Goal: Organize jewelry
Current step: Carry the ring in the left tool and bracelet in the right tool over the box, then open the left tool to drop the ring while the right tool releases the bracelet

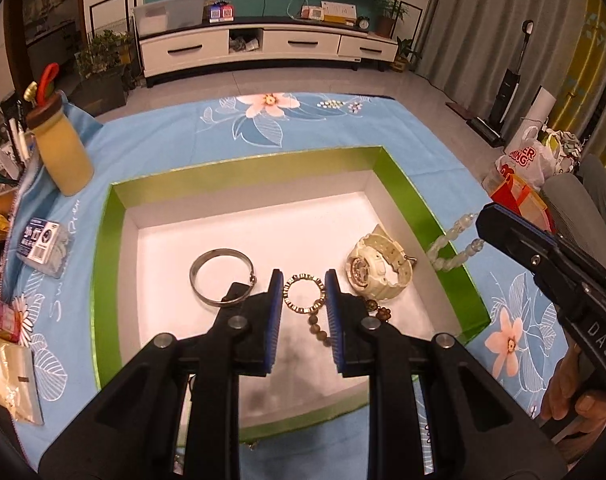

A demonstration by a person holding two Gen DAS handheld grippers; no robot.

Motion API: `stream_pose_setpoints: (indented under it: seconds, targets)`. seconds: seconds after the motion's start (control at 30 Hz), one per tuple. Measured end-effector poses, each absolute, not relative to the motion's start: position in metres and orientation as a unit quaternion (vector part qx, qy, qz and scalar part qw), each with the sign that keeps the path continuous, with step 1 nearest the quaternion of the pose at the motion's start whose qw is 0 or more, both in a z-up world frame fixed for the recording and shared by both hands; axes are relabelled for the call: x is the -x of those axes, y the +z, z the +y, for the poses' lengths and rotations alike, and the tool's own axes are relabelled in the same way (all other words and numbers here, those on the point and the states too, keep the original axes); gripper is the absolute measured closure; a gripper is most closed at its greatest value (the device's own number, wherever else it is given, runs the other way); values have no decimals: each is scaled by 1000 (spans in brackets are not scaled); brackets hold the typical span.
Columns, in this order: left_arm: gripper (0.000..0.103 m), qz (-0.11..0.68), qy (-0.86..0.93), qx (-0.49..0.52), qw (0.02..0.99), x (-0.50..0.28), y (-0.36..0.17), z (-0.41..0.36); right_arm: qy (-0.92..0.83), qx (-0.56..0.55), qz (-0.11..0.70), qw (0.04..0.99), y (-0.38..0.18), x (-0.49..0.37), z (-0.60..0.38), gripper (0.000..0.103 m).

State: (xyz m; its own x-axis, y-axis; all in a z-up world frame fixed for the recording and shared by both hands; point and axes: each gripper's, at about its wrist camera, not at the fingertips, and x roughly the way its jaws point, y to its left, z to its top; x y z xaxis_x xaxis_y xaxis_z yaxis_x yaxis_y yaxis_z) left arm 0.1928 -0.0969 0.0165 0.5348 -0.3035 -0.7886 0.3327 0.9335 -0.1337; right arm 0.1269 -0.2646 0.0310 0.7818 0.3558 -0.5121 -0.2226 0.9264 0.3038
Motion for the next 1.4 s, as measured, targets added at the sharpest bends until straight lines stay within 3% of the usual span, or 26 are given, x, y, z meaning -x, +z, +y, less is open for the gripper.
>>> stream_pose_setpoints:
  seconds: [0.97,1.13,1.2,1.27,1.4]
  targets:
    - [81,501,-184,3,846,-224,-18,-100,138,-116,356,917,0,-159,-265,95]
    - [65,495,-185,14,849,-222,-11,-98,131,-125,354,917,2,-157,-270,88]
    - [46,485,-184,19,855,-217,-4,-94,130,-128,350,919,4,-153,-272,84]
    - [40,477,-183,19,859,-214,3,-91,130,-133,346,920,7,-148,-276,74]
    - [30,470,-181,26,864,-201,17,-77,129,-141,340,921,12,-135,-282,69]
